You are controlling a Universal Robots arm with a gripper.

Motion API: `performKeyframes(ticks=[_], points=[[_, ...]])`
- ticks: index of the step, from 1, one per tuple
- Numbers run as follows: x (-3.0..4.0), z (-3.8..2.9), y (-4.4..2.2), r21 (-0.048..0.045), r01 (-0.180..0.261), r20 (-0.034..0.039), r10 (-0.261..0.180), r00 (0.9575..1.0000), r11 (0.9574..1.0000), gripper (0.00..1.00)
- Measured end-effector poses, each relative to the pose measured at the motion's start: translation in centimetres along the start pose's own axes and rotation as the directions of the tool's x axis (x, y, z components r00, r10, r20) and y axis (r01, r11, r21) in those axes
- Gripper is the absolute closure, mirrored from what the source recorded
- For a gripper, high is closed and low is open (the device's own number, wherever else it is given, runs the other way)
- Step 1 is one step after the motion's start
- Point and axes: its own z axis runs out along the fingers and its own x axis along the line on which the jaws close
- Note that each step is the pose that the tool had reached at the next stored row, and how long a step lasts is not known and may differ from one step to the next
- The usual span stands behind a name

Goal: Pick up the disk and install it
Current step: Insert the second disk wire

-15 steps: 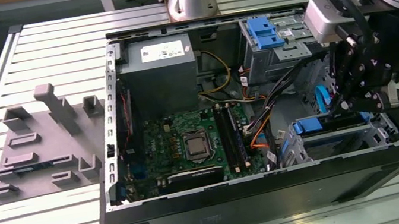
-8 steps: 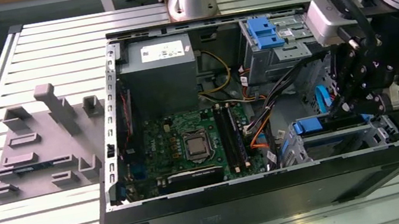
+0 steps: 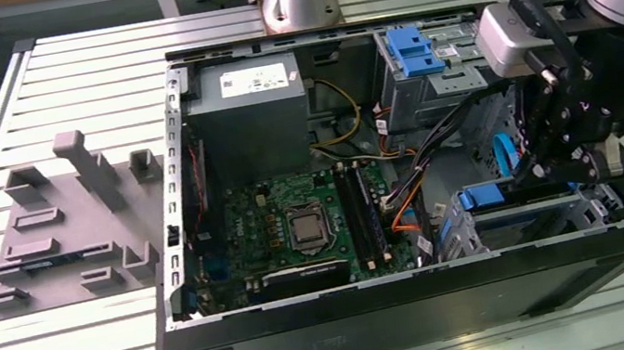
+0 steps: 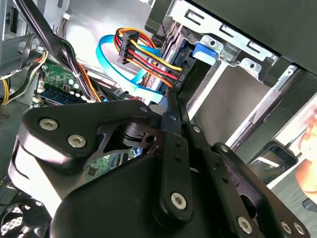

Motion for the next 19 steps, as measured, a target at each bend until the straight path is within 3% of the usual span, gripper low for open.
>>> performKeyframes(ticks=[10, 19], points=[[-0.09, 0.19, 0.01, 0.0, 0.0, 0.0003, 0.0, 1.0, 1.0, 0.85], [-0.1, -0.44, 0.01, 0.0, 0.0, 0.0003, 0.0, 1.0, 1.0, 0.85]])
